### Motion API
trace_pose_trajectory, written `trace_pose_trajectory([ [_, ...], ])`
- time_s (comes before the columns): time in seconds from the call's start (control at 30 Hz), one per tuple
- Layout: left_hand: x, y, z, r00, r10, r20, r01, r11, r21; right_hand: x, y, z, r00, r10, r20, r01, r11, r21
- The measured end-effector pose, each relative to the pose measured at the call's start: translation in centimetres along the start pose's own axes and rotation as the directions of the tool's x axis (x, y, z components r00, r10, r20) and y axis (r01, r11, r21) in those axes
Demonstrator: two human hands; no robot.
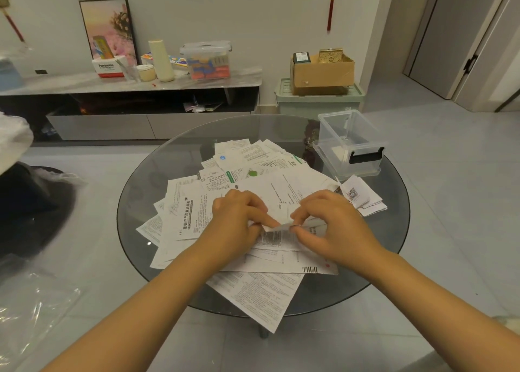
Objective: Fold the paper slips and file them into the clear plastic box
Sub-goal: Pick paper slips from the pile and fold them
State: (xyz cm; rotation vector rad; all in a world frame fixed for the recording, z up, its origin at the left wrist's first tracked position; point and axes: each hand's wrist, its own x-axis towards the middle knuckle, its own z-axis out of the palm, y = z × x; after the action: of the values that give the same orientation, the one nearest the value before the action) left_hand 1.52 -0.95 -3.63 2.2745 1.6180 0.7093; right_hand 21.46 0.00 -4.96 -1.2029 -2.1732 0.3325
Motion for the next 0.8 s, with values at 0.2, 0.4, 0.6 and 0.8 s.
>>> trace_pose_trajectory([
  [0.2, -1.4, 0.7, 0.0, 0.972, -0.16, 0.175, 0.186, 0.972, -0.143, -0.3, -1.6, 0.3, 0.992, 0.122, 0.034, -0.127, 0.963, 0.236],
  [0.4, -1.6, 0.4, 0.4, 0.952, -0.301, 0.048, 0.305, 0.932, -0.196, 0.4, -1.1, 1.7, 0.941, 0.31, 0.135, -0.334, 0.912, 0.238],
  [0.6, -1.7, 0.0, 1.0, 0.97, -0.243, 0.027, 0.244, 0.96, -0.136, 0.3, -0.8, 2.2, 0.975, 0.18, 0.13, -0.172, 0.982, -0.071],
  [0.8, -1.4, -0.5, 0.7, 1.0, -0.002, 0.015, 0.0, 0.991, 0.136, 0.1, -0.4, 2.0, 0.959, -0.032, 0.281, 0.094, 0.973, -0.21],
])
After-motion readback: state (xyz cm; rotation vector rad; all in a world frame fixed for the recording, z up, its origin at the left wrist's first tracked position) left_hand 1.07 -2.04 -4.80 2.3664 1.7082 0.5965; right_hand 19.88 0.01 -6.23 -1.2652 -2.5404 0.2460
